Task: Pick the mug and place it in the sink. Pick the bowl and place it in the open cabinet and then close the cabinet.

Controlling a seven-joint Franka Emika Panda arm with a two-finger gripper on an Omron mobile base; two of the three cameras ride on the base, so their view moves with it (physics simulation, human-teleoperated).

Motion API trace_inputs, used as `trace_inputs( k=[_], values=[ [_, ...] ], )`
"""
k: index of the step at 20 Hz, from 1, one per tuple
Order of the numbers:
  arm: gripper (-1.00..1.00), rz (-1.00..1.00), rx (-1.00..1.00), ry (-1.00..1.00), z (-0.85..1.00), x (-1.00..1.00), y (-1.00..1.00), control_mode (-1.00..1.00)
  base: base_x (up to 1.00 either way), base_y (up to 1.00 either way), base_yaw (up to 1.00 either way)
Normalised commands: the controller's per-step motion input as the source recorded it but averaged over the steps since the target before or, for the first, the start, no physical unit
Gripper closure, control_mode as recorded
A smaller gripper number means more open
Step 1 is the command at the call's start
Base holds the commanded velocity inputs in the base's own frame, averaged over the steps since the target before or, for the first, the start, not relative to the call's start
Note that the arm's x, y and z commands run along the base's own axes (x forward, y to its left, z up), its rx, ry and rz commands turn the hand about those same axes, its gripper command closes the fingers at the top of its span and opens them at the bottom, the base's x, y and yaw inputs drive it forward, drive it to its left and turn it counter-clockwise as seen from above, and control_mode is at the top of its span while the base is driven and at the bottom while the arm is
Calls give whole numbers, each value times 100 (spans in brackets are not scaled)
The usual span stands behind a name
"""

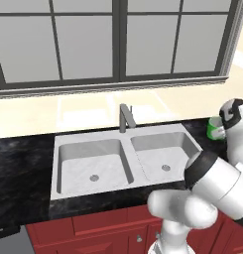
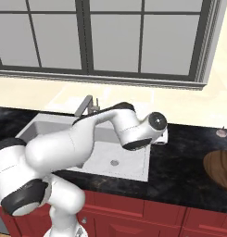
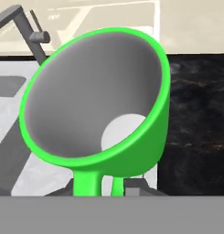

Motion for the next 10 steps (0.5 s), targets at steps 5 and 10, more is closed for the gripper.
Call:
trace_inputs(
  k=[5,10],
  values=[
    [100,2,-3,2,37,-18,67,-100,0,0,0],
    [100,9,-6,16,16,4,75,-100,0,0,0]
  ],
)
